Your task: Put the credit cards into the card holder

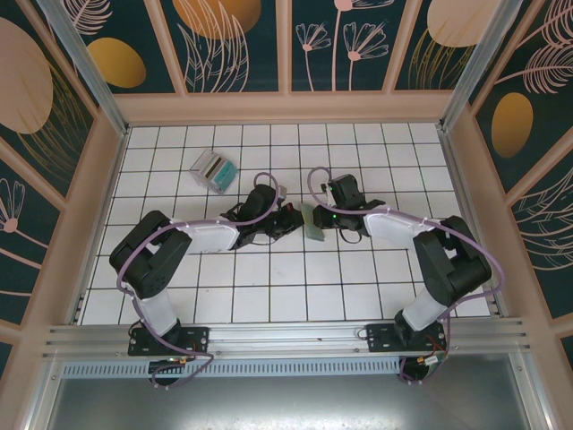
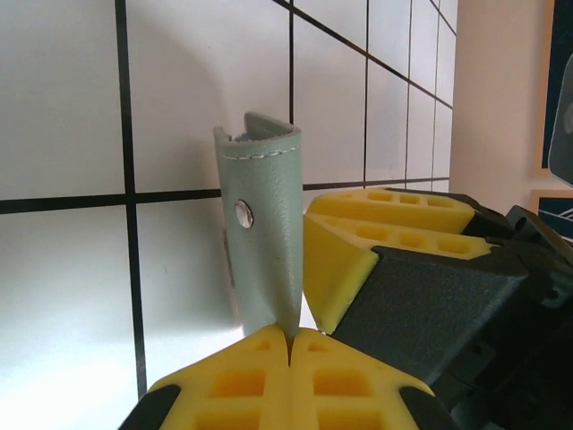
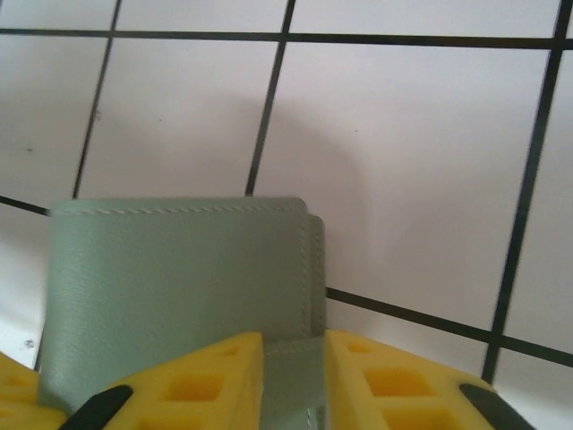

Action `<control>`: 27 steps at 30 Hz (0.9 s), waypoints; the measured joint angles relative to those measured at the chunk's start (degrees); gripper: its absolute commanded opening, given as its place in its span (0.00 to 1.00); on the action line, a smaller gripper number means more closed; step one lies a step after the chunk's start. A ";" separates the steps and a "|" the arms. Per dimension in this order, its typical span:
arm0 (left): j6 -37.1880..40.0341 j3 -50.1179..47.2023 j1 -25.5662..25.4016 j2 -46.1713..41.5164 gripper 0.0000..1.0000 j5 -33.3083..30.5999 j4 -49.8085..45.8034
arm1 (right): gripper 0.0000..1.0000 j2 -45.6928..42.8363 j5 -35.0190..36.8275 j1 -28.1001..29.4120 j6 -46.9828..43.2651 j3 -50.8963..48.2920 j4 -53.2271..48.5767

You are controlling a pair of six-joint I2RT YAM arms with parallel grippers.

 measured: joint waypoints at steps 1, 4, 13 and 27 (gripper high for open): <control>0.02 0.02 0.13 0.00 0.00 -0.15 0.07 | 0.21 0.02 0.59 0.00 0.26 0.13 -0.61; 0.02 0.02 0.42 0.00 0.00 -0.35 0.07 | 0.21 0.04 1.95 0.00 0.74 0.20 -2.45; 0.66 0.00 0.72 0.00 0.00 -0.48 0.02 | 0.36 -3.37 -2.62 0.00 1.88 0.20 -3.67; 0.68 -0.55 0.76 -0.17 0.00 1.20 0.07 | 0.37 0.11 -5.27 0.00 0.55 0.59 -1.81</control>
